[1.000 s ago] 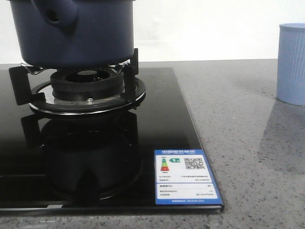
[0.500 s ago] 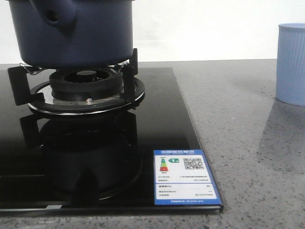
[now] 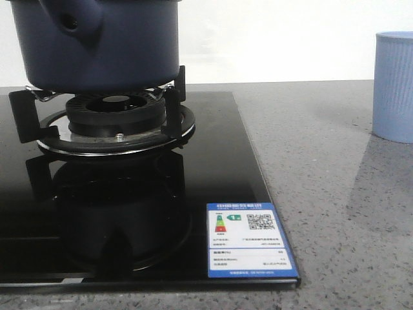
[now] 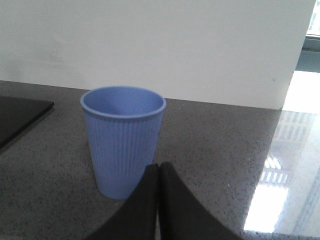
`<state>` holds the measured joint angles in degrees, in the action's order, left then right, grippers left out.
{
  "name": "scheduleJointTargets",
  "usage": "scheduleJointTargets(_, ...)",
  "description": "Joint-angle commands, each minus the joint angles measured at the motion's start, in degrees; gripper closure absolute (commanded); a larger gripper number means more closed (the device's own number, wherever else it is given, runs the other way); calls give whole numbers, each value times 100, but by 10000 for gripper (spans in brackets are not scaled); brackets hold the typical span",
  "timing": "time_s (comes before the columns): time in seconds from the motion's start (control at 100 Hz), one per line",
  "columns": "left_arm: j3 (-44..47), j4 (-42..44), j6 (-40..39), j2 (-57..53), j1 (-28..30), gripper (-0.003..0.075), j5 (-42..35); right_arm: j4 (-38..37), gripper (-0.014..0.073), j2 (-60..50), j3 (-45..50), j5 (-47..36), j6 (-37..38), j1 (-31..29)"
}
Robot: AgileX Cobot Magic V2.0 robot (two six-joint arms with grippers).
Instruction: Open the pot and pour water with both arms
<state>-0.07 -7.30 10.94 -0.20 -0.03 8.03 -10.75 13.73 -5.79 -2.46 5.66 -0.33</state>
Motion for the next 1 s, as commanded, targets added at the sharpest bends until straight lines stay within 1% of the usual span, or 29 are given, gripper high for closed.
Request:
scheduleJointTargets(0.0, 78, -7, -67, -136, -34, 736, -433, 233, 634, -278, 237, -479, -210, -84)
scheduleJointTargets(0.16, 78, -7, -67, -136, -34, 736, -433, 348, 634, -895, 730, -464, -210, -98)
scheduleJointTargets(0.34, 78, -7, -67, -136, -34, 736, -433, 356, 634, -1505, 730, 667, -210, -98)
scheduleJointTargets(0.41, 78, -7, -67, -136, -34, 736, -433, 356, 634, -1541, 730, 860, -210, -98)
scheduleJointTargets(0.99, 78, -7, -67, -136, -34, 736, -433, 345, 634, -1554, 730, 906, -210, -98)
